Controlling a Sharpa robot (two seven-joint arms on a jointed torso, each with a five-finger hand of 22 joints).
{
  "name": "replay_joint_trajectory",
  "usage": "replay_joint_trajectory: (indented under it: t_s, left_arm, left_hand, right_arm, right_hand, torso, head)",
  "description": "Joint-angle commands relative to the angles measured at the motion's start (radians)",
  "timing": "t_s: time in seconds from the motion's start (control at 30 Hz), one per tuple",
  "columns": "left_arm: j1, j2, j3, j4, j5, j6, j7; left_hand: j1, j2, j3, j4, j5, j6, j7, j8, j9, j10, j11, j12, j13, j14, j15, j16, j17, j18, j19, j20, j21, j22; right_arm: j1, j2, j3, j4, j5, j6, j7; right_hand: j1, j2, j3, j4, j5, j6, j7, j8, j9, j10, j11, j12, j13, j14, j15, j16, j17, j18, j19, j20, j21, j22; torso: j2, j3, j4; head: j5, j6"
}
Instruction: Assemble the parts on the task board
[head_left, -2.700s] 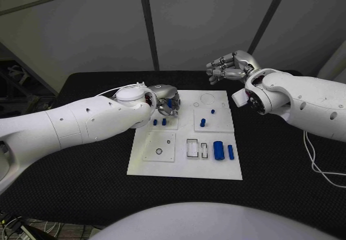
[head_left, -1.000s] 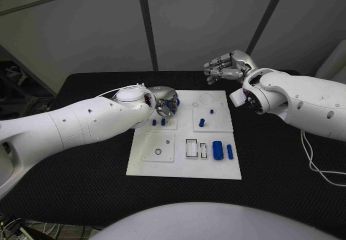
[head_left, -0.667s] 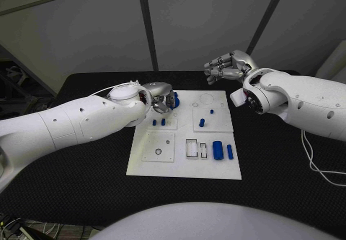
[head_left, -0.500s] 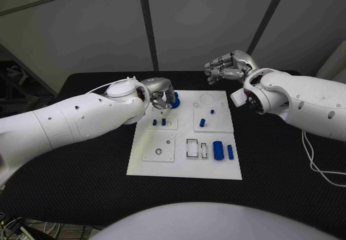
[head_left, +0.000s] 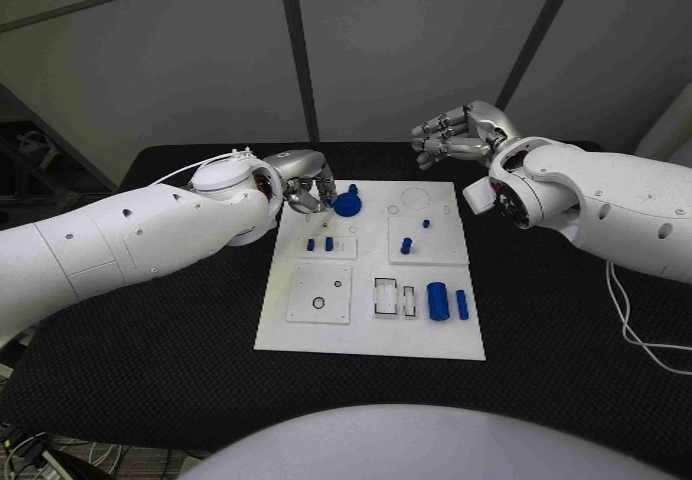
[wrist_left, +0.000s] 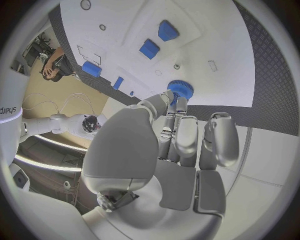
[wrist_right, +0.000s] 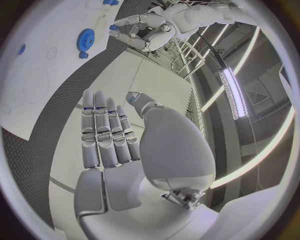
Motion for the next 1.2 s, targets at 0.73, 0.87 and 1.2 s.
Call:
replay_joint_trajectory:
  t_s: [0.73,0.87,1.2]
  left_arm:
    - [-0.012,-0.013,-0.013,0.007,0.041,0.051,-0.003]
    - [-0.013,-0.014,-0.015,0.006,0.042,0.058,-0.005]
    - [-0.014,-0.014,-0.017,0.006,0.042,0.073,-0.008]
  left_hand:
    - [-0.02,-0.003,0.005,0.0,-0.009,0.008,0.0,-0.007,-0.002,0.013,0.001,-0.011,-0.002,0.014,0.001,0.007,-0.004,-0.007,0.006,0.002,0.004,0.121]
    - [-0.022,-0.003,0.005,-0.001,-0.011,0.01,0.0,-0.007,-0.002,0.015,0.001,-0.012,-0.001,0.014,0.001,0.007,-0.004,-0.007,0.006,0.002,0.004,0.121]
    - [-0.022,-0.003,0.005,-0.002,-0.013,0.013,-0.001,-0.007,-0.002,0.019,0.0,-0.014,-0.001,0.013,0.0,0.008,-0.005,-0.007,0.005,0.002,0.003,0.121]
  right_arm:
    - [0.002,0.001,0.001,-0.001,0.003,0.008,0.003]
    - [0.002,0.001,0.001,-0.001,0.003,0.008,0.003]
    - [0.002,0.001,0.001,-0.001,0.003,0.008,0.003]
  right_hand:
    - [-0.003,-0.001,0.006,0.001,0.007,-0.007,0.002,0.006,0.002,-0.006,0.001,0.004,-0.001,-0.002,-0.002,-0.003,0.002,0.005,-0.003,0.004,-0.002,0.001]
    - [-0.003,-0.001,0.006,0.001,0.007,-0.007,0.002,0.006,0.002,-0.006,0.001,0.004,-0.001,-0.002,-0.002,-0.003,0.002,0.005,-0.003,0.004,-0.002,0.001]
    - [-0.003,-0.001,0.006,0.001,0.007,-0.007,0.002,0.006,0.002,-0.006,0.001,0.004,-0.001,-0.002,-0.002,-0.003,0.002,0.005,-0.003,0.004,-0.002,0.001]
  torso:
    - [0.001,0.0003,-0.0011]
    - [0.001,-0.0002,-0.0014]
    - [0.001,-0.0004,-0.0017]
  head:
    - [0.002,0.0]
    - [0.002,0.0]
    - [0.0,0.0]
